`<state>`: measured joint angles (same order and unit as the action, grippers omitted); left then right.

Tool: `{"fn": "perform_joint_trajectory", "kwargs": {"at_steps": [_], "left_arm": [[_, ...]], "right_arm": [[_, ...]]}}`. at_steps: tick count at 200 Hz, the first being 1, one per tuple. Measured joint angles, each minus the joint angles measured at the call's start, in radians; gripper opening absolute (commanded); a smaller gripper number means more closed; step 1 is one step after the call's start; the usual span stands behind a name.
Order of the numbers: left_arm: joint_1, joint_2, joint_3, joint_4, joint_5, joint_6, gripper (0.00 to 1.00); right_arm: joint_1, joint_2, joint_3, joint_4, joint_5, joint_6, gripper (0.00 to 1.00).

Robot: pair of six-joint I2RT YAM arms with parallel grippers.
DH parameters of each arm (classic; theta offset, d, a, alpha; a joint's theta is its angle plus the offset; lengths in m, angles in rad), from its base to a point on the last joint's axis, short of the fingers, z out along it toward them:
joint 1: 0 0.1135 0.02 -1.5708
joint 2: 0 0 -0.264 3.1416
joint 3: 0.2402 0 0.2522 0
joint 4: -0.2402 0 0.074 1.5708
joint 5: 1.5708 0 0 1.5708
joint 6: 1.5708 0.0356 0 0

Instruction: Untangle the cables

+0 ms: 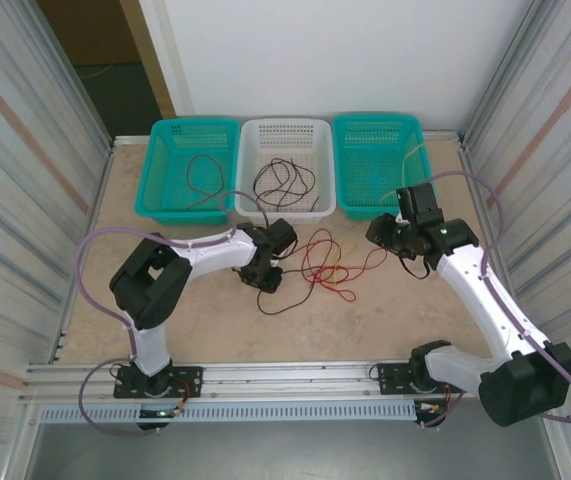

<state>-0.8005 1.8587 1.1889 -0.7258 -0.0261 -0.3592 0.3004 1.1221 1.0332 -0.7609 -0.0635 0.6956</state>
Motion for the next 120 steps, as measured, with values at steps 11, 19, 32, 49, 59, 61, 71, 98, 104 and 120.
{"fn": "perform_joint_trajectory", "kwargs": {"at_steps": [11,19,32,49,59,61,71,98,104,120], "left_arm": [[0.001,0.010,0.013,-0.012,-0.001,0.001,0.05],[0.001,0.013,0.021,-0.020,-0.002,0.003,0.00],[0.001,0.012,0.023,-0.023,-0.005,0.011,0.00],[0.000,0.005,0.018,-0.022,-0.015,0.012,0.00],[-0.003,-0.013,0.011,-0.027,-0.026,0.012,0.00],[-0.004,-0.018,0.010,-0.029,-0.029,0.012,0.00],[-0.007,-0.051,0.006,-0.042,-0.045,0.013,0.00],[-0.026,-0.219,0.003,-0.064,-0.098,0.016,0.00],[-0.028,-0.263,0.001,-0.064,-0.107,0.016,0.00],[-0.031,-0.393,-0.005,-0.060,-0.126,0.019,0.00]], "right_arm": [[0.000,-0.001,0.010,0.002,-0.008,0.000,0.39],[0.000,-0.004,0.016,0.004,-0.013,0.000,0.39],[0.000,-0.012,0.019,0.009,-0.020,0.000,0.39],[0.003,-0.020,0.019,0.018,-0.031,0.000,0.39],[0.009,-0.022,0.019,0.026,-0.043,0.000,0.39],[0.011,-0.022,0.019,0.029,-0.044,0.000,0.39],[0.026,-0.021,0.020,0.039,-0.056,0.000,0.40],[0.106,0.003,0.039,0.069,-0.081,0.000,0.49],[0.131,0.013,0.047,0.081,-0.085,0.000,0.50],[0.212,0.050,0.074,0.118,-0.096,-0.006,0.53]]}}
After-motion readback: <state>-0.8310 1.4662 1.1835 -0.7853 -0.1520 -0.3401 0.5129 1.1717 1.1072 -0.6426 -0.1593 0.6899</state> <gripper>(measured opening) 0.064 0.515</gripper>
